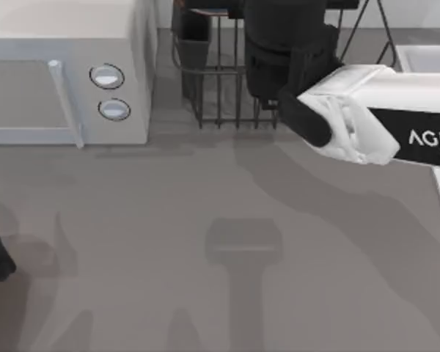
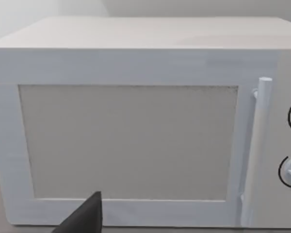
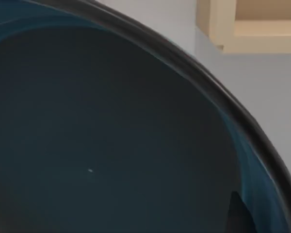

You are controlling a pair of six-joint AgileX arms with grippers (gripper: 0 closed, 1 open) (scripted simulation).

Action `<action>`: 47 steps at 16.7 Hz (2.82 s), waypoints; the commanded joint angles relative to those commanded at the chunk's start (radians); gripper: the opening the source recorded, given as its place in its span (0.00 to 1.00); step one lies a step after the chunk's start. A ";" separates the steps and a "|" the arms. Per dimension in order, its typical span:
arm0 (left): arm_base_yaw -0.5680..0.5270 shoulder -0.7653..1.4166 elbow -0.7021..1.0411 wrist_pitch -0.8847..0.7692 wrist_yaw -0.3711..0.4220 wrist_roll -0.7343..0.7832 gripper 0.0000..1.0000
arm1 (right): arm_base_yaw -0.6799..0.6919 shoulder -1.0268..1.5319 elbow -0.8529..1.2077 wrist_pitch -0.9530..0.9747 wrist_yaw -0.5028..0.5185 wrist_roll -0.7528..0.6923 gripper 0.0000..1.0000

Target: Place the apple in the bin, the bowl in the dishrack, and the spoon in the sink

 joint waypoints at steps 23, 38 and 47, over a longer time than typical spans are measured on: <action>0.000 0.000 0.000 0.000 0.000 0.000 1.00 | -0.078 0.093 -0.025 0.110 -0.077 -0.001 1.00; 0.000 0.000 0.000 0.000 0.000 0.000 1.00 | -0.178 -0.186 -0.286 0.049 -0.268 0.018 1.00; 0.000 0.000 0.000 0.000 0.000 0.000 1.00 | -0.464 -1.141 -0.976 -0.276 -0.615 -0.014 1.00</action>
